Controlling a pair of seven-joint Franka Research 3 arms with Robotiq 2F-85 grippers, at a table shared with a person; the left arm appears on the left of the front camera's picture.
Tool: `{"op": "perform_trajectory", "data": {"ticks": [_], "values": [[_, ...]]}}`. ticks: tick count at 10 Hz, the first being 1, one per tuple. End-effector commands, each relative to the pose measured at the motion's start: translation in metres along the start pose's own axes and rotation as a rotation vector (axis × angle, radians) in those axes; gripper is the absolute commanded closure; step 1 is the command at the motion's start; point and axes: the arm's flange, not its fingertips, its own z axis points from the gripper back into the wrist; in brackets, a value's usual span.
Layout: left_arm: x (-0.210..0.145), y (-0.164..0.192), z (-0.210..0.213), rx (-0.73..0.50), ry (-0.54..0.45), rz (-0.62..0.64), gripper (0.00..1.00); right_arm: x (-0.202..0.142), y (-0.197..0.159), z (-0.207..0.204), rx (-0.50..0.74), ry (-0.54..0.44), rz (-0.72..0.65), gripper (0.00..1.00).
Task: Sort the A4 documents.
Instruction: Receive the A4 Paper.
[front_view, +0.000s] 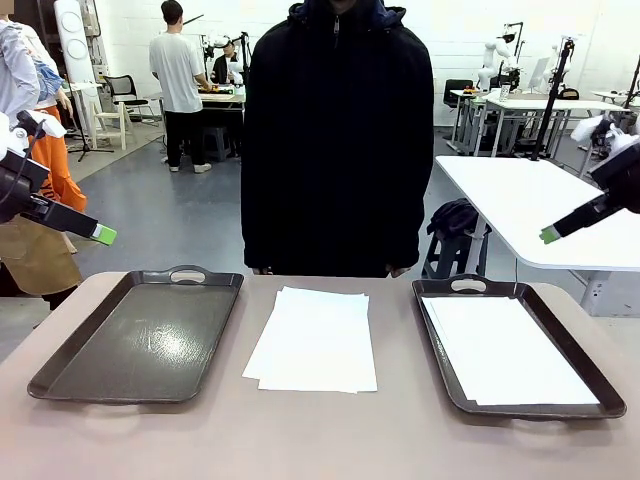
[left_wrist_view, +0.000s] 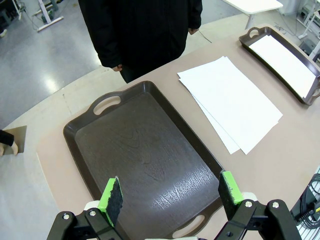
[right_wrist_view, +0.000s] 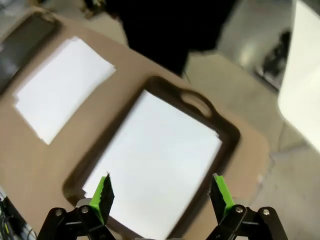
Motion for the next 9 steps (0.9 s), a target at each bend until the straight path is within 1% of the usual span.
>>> {"op": "perform_trajectory", "data": {"ticks": [1, 2, 3, 5, 7, 9], "values": [[-0.001, 0.002, -0.002, -0.006, -0.009, 0.004, 0.00, -0.004, 0.005, -0.004, 0.250, -0.074, 0.120, 0.00], [-0.001, 0.002, -0.002, -0.006, -0.009, 0.004, 0.00, 0.004, 0.017, 0.003, 0.301, -0.107, 0.177, 0.00], [-0.001, 0.002, -0.002, -0.006, -0.009, 0.004, 0.00, 0.010, 0.025, 0.005, 0.313, -0.127, 0.203, 0.00], [-0.001, 0.002, -0.002, -0.006, -0.009, 0.004, 0.00, 0.017, 0.032, 0.006, 0.391, -0.154, 0.188, 0.00], [-0.001, 0.002, -0.002, -0.006, -0.009, 0.004, 0.00, 0.021, 0.035, 0.012, 0.476, -0.157, 0.138, 0.00], [-0.001, 0.002, -0.002, -0.006, -0.009, 0.004, 0.00, 0.021, 0.039, 0.012, 0.485, -0.131, 0.118, 0.00]]}}
